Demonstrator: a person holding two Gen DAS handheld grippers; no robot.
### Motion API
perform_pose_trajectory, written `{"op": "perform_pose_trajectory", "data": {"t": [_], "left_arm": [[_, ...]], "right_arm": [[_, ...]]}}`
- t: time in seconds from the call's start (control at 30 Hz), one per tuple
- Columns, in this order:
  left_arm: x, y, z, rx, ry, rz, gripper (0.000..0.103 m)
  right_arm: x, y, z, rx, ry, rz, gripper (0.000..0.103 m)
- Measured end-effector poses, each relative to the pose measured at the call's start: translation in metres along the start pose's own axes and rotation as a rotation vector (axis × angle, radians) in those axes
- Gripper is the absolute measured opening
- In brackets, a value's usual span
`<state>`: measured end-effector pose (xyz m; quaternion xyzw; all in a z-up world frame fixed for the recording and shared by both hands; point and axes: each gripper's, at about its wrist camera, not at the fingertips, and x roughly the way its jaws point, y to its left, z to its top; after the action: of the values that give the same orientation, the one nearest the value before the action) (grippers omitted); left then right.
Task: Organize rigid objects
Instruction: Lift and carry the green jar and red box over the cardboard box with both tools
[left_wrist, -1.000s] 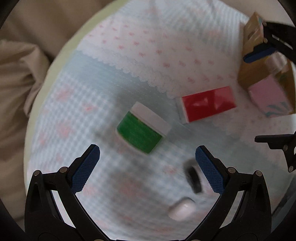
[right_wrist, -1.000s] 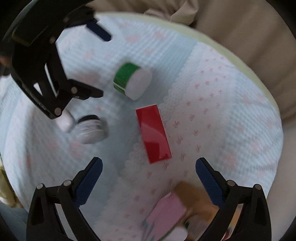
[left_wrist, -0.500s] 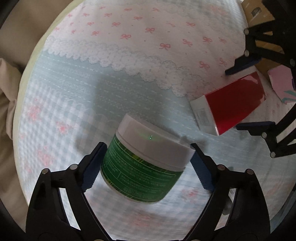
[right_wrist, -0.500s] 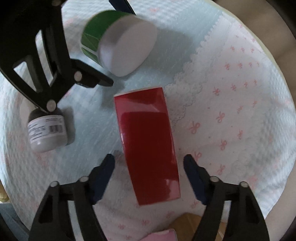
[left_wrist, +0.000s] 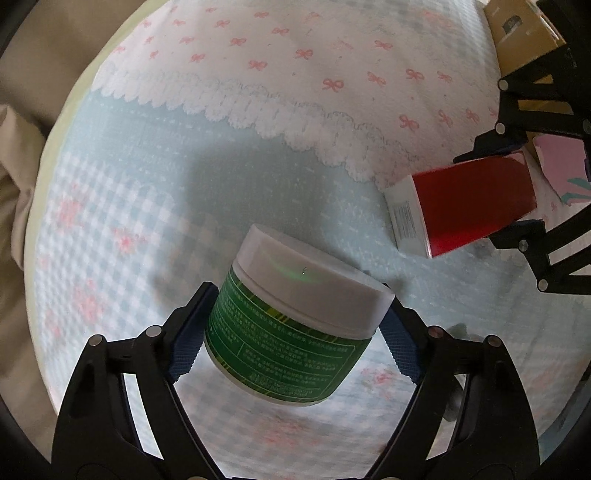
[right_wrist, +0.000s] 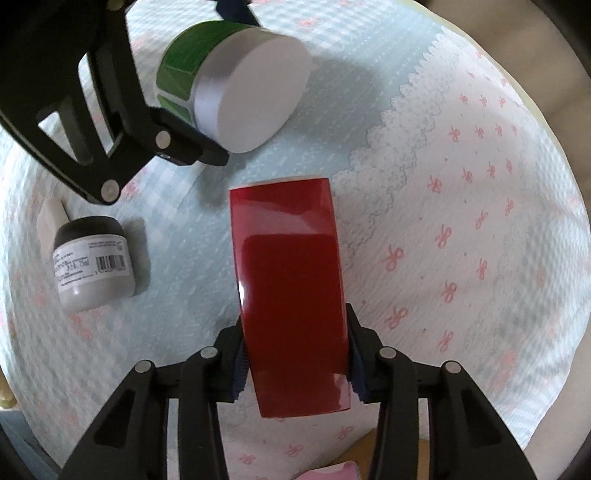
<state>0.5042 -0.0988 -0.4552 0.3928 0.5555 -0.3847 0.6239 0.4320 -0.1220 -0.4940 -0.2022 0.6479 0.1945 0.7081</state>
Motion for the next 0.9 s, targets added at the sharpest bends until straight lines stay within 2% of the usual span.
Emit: {"op": "perform_pose_trajectory", "data": {"t": [0.27,0.57,0.7,0.9], "left_arm": [[-0.012,0.004,-0.020,-0.100,-0.012,-0.029,0.082],[-0.064,0.006,-0.043,-0.207,-0.089,-0.033,0.082],[-0.105,-0.003,-0.051,-0.253,-0.140,-0.029,0.082],[-0.170,-0.036,-0.041,-0.300,-0.205,-0.022,0.082]], "right_arm": [[-0.016,0.004,-0.008,0.060,-0.015,0.031,0.039],[-0.049,-0.008,-0.022,0.177,-0.047,0.076,0.038],[-0.082,-0.011,-0.032,0.242,-0.095,0.097,0.038],[-0.157,-0.018,-0.058,0.352,-0.194,0.121,0.038]]}}
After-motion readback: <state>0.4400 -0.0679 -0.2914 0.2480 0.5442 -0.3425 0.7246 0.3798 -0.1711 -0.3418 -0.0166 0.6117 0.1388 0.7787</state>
